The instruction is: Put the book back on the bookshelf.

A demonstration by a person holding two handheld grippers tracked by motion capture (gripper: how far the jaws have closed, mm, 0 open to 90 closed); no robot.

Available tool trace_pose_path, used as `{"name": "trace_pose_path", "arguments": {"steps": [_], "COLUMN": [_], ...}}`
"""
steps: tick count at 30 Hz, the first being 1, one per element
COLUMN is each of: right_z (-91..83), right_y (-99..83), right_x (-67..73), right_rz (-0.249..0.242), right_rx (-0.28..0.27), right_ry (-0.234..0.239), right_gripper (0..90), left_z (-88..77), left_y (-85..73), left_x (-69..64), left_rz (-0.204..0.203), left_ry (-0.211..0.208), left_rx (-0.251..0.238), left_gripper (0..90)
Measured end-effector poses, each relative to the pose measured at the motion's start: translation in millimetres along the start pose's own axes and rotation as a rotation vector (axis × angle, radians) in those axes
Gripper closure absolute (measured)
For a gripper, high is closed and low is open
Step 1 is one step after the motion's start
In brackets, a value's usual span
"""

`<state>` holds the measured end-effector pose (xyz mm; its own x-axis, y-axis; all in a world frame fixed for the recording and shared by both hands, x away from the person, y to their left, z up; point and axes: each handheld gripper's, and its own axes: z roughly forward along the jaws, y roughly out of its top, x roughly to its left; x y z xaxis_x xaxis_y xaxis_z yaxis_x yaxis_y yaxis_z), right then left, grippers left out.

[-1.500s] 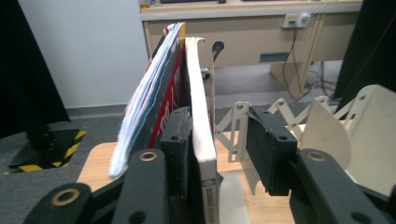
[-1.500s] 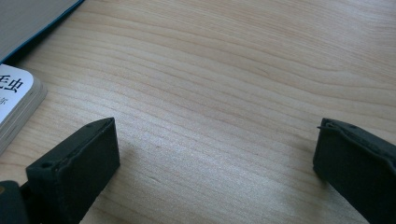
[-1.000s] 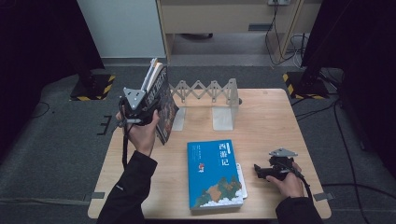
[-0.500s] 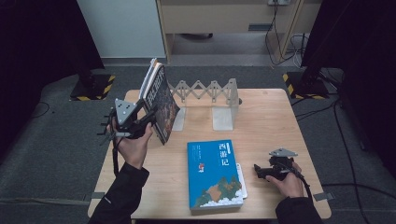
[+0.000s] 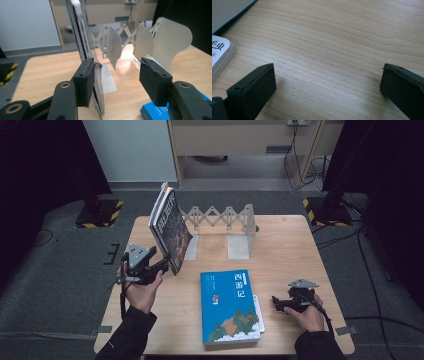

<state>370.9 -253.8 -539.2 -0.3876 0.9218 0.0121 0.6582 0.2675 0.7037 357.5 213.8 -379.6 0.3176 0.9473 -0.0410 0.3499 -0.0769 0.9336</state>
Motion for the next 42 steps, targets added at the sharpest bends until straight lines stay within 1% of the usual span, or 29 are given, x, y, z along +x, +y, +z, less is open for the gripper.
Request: {"name": "trace_pose_path", "arguments": {"steps": [4, 7, 11, 14, 16, 18, 21, 23, 25, 26, 27, 30, 32, 34, 35, 38, 40, 42], "right_z": [0.0, 0.0, 0.2, 0.2, -0.4, -2.0, -5.1, -6.6, -9.1, -10.8, -12.5, -17.1, -19.8, -21.1, -21.5, -23.6, -25.3, -27.0], "right_y": [0.0, 0.0, 0.0, 0.1, 0.3, 1.1, 3.1, 4.0, 6.7, 8.4, 10.1, 14.5, 17.6, 19.8, 20.4, 23.2, 24.7, 26.6], "right_x": [0.0, -0.1, -0.3, 0.0, 0.3, 1.0, 2.1, 2.9, 4.2, 4.7, 5.4, 8.3, 10.6, 13.0, 14.4, 21.4, 27.2, 32.3], "right_rz": [0.001, 0.001, -0.003, 0.001, -0.001, 0.002, -0.006, -0.013, -0.026, -0.021, -0.021, -0.027, -0.027, -0.026, -0.021, -0.009, 0.003, 0.002], "right_rx": [0.0, 0.001, -0.001, 0.0, -0.002, 0.002, 0.019, 0.025, 0.008, -0.003, -0.015, -0.041, -0.062, -0.077, -0.079, -0.098, -0.106, -0.117], "right_ry": [-0.002, -0.002, -0.005, -0.008, -0.01, -0.007, -0.006, -0.003, -0.016, -0.012, -0.009, 0.019, 0.032, 0.049, 0.057, 0.111, 0.152, 0.177], "right_gripper": [0.7, 0.7, 0.8, 1.5, 3.2, 7.8, 14.9, 17.3, 18.5, 19.1, 19.7, 22.0, 23.3, 23.8, 24.2, 24.3, 25.1, 25.3], "left_z": [3.6, 7.3, 14.8, 20.4, 24.5, 29.7, 37.8, 41.7, 45.9, 48.1, 49.9, 54.2, 56.5, 58.3, 59.8, 64.2, 67.0, 68.8], "left_y": [-11.7, -21.9, -36.1, -44.5, -49.7, -55.7, -64.7, -70.7, -76.4, -79.2, -81.7, -87.2, -89.1, -91.0, -92.7, -97.3, -100.4, -102.8], "left_x": [-2.7, -2.0, -1.2, -1.7, -2.0, -2.4, -4.2, -6.4, -9.7, -12.1, -13.8, -19.9, -23.3, -26.1, -28.0, -32.5, -35.2, -38.1], "left_rz": [0.016, 0.011, 0.008, 0.004, 0.006, 0.005, 0.017, 0.011, 0.019, 0.023, 0.037, 0.041, 0.044, 0.03, 0.021, -0.009, -0.015, -0.018], "left_ry": [-0.021, -0.051, -0.116, -0.144, -0.159, -0.182, -0.199, -0.216, -0.234, -0.239, -0.242, -0.258, -0.268, -0.287, -0.303, -0.342, -0.35, -0.366], "left_rx": [0.042, 0.074, 0.113, 0.146, 0.165, 0.186, 0.228, 0.251, 0.277, 0.282, 0.295, 0.325, 0.337, 0.344, 0.349, 0.368, 0.381, 0.392], "left_gripper": [44.3, 43.5, 42.4, 41.3, 39.6, 38.4, 37.4, 37.1, 36.9, 36.6, 36.1, 35.4, 34.9, 34.4, 34.2, 33.7, 32.8, 32.6]}}
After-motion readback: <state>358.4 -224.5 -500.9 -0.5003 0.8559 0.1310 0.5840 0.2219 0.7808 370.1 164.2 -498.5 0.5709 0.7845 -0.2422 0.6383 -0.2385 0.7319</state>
